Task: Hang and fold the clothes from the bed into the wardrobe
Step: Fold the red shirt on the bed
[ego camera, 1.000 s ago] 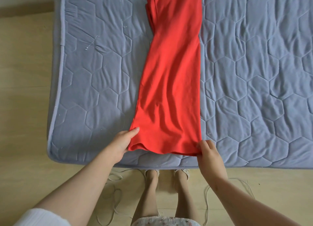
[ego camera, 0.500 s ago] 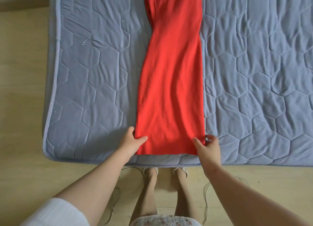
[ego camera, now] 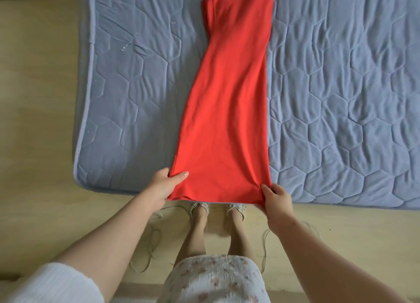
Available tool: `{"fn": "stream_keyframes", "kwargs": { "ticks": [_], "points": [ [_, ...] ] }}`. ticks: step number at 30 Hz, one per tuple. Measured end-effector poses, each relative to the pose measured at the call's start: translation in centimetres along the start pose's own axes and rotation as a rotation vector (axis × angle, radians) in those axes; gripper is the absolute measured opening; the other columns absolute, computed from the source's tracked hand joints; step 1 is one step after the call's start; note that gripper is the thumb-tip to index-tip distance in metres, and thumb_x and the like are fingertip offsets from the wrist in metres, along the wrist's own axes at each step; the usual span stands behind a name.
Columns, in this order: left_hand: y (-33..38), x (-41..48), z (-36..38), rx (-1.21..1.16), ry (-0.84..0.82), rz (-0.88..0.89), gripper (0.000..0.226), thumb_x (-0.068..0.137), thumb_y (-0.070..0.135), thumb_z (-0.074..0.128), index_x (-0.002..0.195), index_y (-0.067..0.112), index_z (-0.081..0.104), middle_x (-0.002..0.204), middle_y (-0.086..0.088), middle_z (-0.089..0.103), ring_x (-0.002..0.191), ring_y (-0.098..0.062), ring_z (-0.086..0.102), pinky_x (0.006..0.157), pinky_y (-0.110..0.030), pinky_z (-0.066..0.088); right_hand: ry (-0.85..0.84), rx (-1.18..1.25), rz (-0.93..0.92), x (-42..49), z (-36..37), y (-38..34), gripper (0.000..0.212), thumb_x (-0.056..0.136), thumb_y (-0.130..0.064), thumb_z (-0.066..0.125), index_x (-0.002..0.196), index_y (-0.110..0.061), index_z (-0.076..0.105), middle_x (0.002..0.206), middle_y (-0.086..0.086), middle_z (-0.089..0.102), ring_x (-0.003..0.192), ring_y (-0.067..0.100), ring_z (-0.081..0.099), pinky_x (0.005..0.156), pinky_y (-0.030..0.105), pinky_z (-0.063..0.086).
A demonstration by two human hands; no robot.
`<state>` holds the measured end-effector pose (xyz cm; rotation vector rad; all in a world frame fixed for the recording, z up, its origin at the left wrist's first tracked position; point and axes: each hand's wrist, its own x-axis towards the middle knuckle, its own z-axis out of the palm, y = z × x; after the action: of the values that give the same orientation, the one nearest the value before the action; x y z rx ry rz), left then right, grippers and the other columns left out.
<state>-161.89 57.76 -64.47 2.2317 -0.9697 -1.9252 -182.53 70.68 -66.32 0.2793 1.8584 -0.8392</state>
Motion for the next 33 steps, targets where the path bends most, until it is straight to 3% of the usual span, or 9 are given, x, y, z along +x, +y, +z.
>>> {"fn": "stream_keyframes", "kwargs": {
  "ticks": [3, 9, 15, 20, 24, 28, 30, 33],
  "points": [
    [1.1, -3.6, -0.9, -0.067, 0.000, -0.001, 0.013, 0.087, 0.009, 0.061, 0.100, 0.008, 0.060, 0.102, -0.014, 0.063, 0.091, -0.024, 0.059, 0.090, -0.041, 0.048, -0.024, 0.020, 0.038, -3.6, -0.8, -1.4, 0.023, 0.095, -0.007, 0.045, 0.073, -0.012, 0.053, 0.068, 0.005, 0.048, 0.058, 0.014, 0.048, 0.039, 0.015, 0.046],
    [2.8, -10.5, -3.0, -0.134, -0.024, -0.016, 0.023, 0.087, 0.010, 0.062, 0.108, 0.002, 0.060, 0.101, -0.016, 0.065, 0.088, -0.026, 0.061, 0.088, -0.042, 0.050, -0.048, 0.048, 0.107, -10.8, -3.0, -2.9, 0.029, 0.095, -0.006, 0.044, 0.067, -0.011, 0.046, 0.059, 0.005, 0.037, 0.050, 0.015, 0.034, 0.034, 0.019, 0.034],
    [1.3, -16.6, -4.6, -0.168, -0.048, -0.117, 0.009, 0.085, 0.010, 0.064, 0.095, 0.009, 0.063, 0.079, -0.006, 0.067, 0.066, -0.019, 0.062, 0.051, -0.026, 0.055, -0.095, 0.038, 0.240, -17.4, -5.6, -2.3, 0.024, 0.097, -0.004, 0.040, 0.075, -0.008, 0.048, 0.057, 0.006, 0.037, 0.046, 0.014, 0.031, 0.033, 0.017, 0.033],
    [-1.4, -20.2, -5.9, -0.138, -0.100, -0.257, 0.004, 0.087, 0.008, 0.061, 0.090, 0.009, 0.064, 0.075, -0.007, 0.069, 0.062, -0.017, 0.064, 0.046, -0.022, 0.053, -0.093, 0.038, 0.363, -21.3, -7.1, 0.1, 0.027, 0.096, 0.000, 0.038, 0.070, -0.007, 0.042, 0.051, 0.008, 0.035, 0.023, 0.008, 0.032, 0.030, 0.012, 0.029],
    [-0.8, -20.5, -6.1, -0.197, -0.119, -0.319, 0.005, 0.087, 0.007, 0.061, 0.091, 0.006, 0.063, 0.073, -0.009, 0.069, 0.062, -0.019, 0.064, 0.054, -0.026, 0.054, -0.090, 0.086, 0.395, -21.5, -7.3, -0.9, 0.027, 0.094, 0.001, 0.043, 0.068, -0.006, 0.042, 0.041, 0.007, 0.038, 0.023, 0.009, 0.032, 0.029, 0.014, 0.032],
    [3.5, -18.7, -5.1, -0.294, -0.124, -0.297, 0.010, 0.087, 0.010, 0.061, 0.079, 0.010, 0.056, 0.052, -0.002, 0.064, 0.043, -0.012, 0.058, 0.034, -0.015, 0.041, -0.109, 0.155, 0.372, -20.0, -6.3, -4.0, 0.027, 0.094, -0.005, 0.042, 0.068, -0.010, 0.044, 0.031, -0.001, 0.041, 0.022, 0.006, 0.032, 0.031, 0.011, 0.034],
    [6.2, -17.4, -4.4, -0.321, -0.116, -0.277, 0.013, 0.087, 0.012, 0.061, 0.077, 0.011, 0.053, 0.056, -0.003, 0.061, 0.043, -0.011, 0.055, 0.033, -0.014, 0.039, -0.097, 0.229, 0.332, -19.0, -5.4, -6.0, 0.027, 0.093, -0.004, 0.042, 0.068, -0.011, 0.047, 0.031, -0.002, 0.045, 0.022, 0.006, 0.034, 0.032, 0.009, 0.034],
    [10.2, -15.7, -3.6, -0.383, -0.160, -0.254, 0.020, 0.090, 0.014, 0.056, 0.071, 0.012, 0.050, 0.040, 0.000, 0.055, 0.029, -0.005, 0.048, 0.035, -0.013, 0.039, -0.074, 0.332, 0.260, -17.7, -4.1, -9.5, 0.026, 0.090, -0.003, 0.043, 0.067, -0.011, 0.051, 0.032, -0.001, 0.048, 0.023, 0.007, 0.039, 0.034, 0.010, 0.036]
  ]
}}
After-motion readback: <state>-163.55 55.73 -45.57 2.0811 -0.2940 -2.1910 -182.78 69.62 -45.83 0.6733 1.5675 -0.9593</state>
